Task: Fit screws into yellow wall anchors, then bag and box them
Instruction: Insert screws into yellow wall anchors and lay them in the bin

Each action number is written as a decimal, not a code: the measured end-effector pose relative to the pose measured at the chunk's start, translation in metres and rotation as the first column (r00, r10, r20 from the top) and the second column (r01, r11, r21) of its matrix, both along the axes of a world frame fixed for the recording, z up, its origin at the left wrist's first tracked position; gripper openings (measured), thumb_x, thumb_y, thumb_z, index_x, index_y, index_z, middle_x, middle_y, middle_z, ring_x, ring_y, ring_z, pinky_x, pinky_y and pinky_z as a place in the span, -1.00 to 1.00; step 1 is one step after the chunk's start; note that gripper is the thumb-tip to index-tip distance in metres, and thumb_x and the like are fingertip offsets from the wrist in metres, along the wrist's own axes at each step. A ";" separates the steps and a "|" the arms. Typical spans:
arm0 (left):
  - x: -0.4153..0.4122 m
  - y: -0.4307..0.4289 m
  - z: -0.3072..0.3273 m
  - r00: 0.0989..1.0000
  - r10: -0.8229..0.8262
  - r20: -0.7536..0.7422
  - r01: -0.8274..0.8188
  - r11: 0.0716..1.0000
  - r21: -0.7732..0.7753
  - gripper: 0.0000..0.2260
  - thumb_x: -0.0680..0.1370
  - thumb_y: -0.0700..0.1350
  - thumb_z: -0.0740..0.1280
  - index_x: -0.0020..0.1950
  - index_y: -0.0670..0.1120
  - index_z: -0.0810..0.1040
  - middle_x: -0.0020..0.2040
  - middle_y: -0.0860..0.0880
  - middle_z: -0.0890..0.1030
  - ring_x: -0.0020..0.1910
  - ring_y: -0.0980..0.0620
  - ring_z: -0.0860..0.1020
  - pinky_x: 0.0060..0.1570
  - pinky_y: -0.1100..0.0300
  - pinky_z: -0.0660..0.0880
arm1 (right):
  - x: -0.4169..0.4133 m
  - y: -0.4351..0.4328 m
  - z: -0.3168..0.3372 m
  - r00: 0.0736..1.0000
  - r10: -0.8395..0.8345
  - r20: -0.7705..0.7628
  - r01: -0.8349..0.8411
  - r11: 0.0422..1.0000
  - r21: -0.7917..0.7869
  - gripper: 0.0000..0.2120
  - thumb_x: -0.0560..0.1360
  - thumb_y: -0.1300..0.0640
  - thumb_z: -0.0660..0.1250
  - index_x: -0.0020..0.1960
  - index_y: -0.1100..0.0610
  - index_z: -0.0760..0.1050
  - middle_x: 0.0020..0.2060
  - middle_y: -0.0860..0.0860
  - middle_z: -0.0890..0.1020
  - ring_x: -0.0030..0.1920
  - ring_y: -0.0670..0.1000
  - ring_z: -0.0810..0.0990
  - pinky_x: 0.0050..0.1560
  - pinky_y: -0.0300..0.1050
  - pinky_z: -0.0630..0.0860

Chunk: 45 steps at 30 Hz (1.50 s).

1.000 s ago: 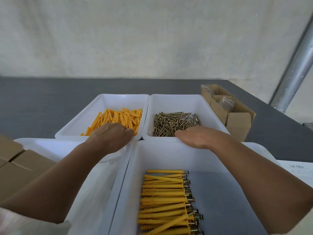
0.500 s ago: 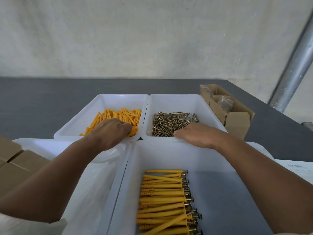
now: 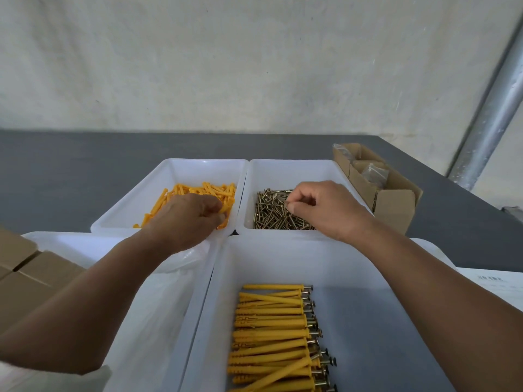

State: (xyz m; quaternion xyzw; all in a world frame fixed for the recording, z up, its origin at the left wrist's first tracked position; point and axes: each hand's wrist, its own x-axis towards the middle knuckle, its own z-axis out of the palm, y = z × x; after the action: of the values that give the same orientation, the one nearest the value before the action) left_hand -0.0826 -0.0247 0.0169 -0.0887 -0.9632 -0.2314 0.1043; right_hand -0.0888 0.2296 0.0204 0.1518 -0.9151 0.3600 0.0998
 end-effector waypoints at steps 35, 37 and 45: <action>0.012 0.026 -0.005 0.956 -0.278 -0.096 0.294 0.922 0.252 -0.91 0.56 0.02 0.35 -0.05 0.17 0.64 -0.34 -0.06 0.58 -0.32 -0.08 0.52 -0.26 -0.01 0.51 | 0.003 -0.020 0.016 0.994 -0.046 0.099 0.103 0.688 -0.718 -0.83 0.57 0.28 0.28 0.08 0.07 0.37 -0.28 0.10 0.67 -0.30 0.09 0.71 -0.33 -0.11 0.61; 0.011 0.025 -0.005 0.955 -0.280 -0.096 0.296 0.919 0.260 -0.91 0.55 0.03 0.35 -0.07 0.19 0.64 -0.33 -0.08 0.58 -0.33 -0.10 0.52 -0.26 -0.01 0.51 | 0.003 -0.020 0.015 0.994 -0.055 0.099 0.109 0.686 -0.719 -0.83 0.57 0.27 0.29 0.06 0.06 0.38 -0.30 0.08 0.67 -0.30 0.09 0.71 -0.33 -0.10 0.61; 0.010 0.026 -0.007 0.953 -0.284 -0.107 0.302 0.918 0.258 -0.91 0.55 0.02 0.35 -0.09 0.22 0.62 -0.34 -0.09 0.58 -0.34 -0.10 0.52 -0.26 -0.07 0.53 | 0.006 -0.026 0.012 0.989 -0.026 0.146 0.118 0.739 -0.664 -0.93 0.58 0.23 0.26 0.01 0.08 0.40 -0.23 0.13 0.67 -0.30 0.08 0.71 -0.34 -0.12 0.61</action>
State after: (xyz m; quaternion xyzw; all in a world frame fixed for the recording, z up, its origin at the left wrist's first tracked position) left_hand -0.0723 0.0010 0.0103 -0.2245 -0.8940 -0.3711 0.1122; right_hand -0.0829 0.2032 0.0319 0.0470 -0.7340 0.6696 0.1030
